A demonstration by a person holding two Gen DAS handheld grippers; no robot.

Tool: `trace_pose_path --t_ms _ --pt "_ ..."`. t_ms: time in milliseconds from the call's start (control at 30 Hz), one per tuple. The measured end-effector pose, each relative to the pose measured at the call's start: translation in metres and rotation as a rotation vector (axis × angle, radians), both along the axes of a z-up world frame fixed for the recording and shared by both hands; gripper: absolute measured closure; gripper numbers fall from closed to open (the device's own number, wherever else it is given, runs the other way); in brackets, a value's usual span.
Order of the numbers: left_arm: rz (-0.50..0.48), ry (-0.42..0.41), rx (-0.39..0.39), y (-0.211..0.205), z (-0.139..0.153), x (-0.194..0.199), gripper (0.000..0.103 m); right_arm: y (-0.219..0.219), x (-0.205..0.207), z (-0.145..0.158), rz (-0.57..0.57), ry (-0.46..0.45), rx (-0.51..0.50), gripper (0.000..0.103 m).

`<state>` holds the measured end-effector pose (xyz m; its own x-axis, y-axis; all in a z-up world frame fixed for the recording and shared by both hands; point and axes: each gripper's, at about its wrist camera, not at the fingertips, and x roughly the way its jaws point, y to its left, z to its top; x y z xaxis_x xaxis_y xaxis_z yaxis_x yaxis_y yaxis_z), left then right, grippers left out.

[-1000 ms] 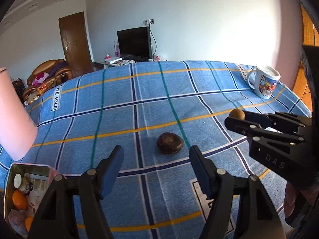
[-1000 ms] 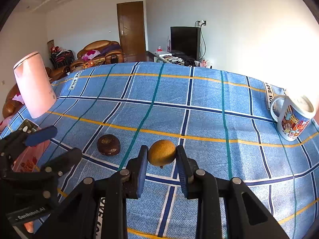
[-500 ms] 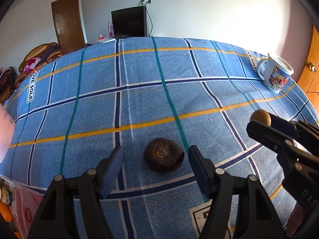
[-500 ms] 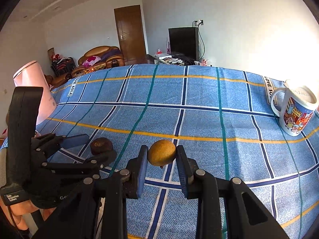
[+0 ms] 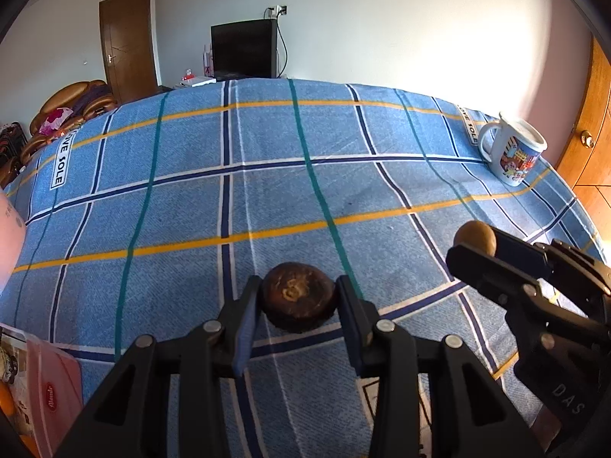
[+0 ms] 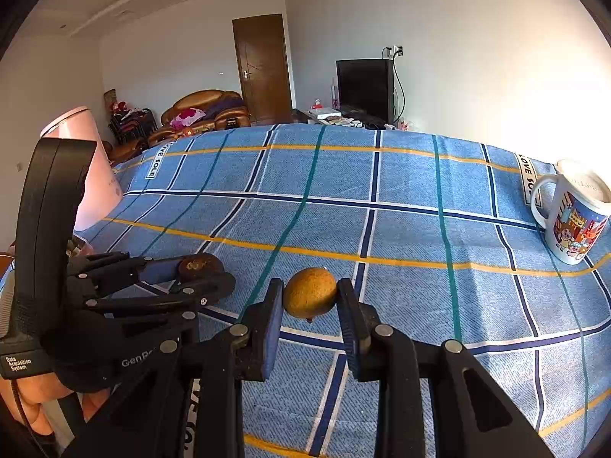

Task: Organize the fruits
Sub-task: 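Close the left tool on the second dark brown round fruit, then carry both fruits over the tin with the left and right tools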

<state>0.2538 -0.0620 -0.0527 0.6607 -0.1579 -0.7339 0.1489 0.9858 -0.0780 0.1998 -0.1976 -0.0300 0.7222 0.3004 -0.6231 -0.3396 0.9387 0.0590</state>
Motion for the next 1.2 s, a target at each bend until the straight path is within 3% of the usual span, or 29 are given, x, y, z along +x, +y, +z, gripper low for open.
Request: trace_pose_path --t_ms 300,700,1200 --pt "0.035 -0.116 0.052 -0.002 0.013 -0.023 0.062 -0.003 -0.013 0.01 -0.011 -0.085 0.032 0.073" --pt "0.08 -0.217 0.06 0.002 0.024 -0.04 0.062 0.004 -0.037 0.021 0.02 -0.22 0.014 0.073" --pt "0.107 -0.326 0.052 0.007 0.035 -0.062 0.062 0.001 -0.048 0.026 0.014 -0.285 0.031 0.073"
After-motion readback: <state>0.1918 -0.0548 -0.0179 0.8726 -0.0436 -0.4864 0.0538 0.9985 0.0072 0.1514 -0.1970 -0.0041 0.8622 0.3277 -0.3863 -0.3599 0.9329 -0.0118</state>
